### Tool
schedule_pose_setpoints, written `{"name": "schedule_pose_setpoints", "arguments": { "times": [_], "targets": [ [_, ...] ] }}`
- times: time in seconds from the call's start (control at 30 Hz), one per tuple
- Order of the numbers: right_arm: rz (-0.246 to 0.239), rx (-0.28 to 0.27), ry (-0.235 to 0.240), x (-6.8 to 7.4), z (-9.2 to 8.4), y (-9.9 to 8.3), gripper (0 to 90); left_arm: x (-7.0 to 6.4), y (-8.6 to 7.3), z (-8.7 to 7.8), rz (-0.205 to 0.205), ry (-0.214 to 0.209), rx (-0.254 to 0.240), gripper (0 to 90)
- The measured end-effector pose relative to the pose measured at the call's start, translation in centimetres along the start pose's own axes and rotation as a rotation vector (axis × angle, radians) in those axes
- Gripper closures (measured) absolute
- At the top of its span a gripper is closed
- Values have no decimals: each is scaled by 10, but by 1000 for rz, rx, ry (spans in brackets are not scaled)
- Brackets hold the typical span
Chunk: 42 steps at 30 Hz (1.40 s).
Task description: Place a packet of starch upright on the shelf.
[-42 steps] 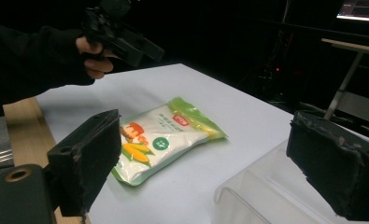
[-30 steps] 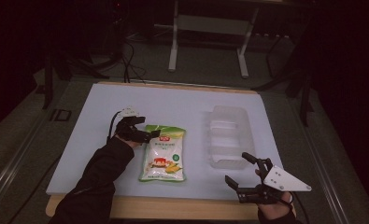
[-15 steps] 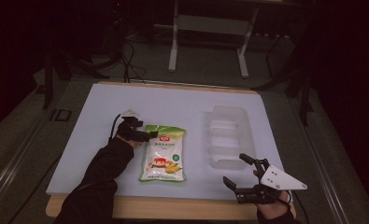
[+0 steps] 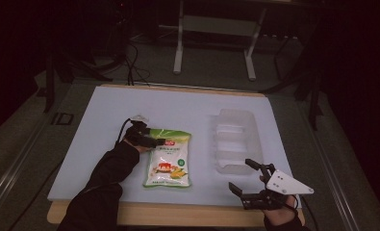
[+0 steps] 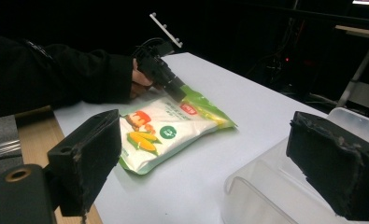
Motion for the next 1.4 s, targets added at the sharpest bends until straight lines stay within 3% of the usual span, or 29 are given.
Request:
{"name": "schedule_pose_setpoints", "arguments": {
  "times": [0.1,0.2,0.33,0.4,0.63,0.8,1.03,1.2,1.4],
  "targets": [
    [-3,0,-1,0,0,0,103,-2,-1,1,17,11,11,104],
    [-4,-1,-1,1,0,1,103,-11,-2,2,27,-23,8,210],
    [-1,-1,-3,1,0,1,103,-18,-5,2,35,-22,13,288],
    [-1,0,-2,1,0,1,103,-19,-6,1,30,-5,25,345],
    [-4,4,0,1,2,1,103,-34,-7,5,132,73,147,607],
    [-1,6,1,2,2,1,103,-37,-5,6,184,124,186,731],
    [10,-2,-5,-2,1,1,117,-41,-2,2,198,145,159,790],
    [11,-9,-13,-3,-1,2,127,-49,10,-14,201,136,78,804],
    [12,-13,-13,-4,-1,3,133,-62,20,-32,220,126,27,819]
  ]
}}
Point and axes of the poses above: each handheld gripper's, and its own axes: z roughly forward along the jaws, y roughly out of its top, x roughly to its left, the point moved 8 cm from there along z, roughly forward along the jaws, and after that the axes turned 1 degree about -y, right-handed, at the moved point
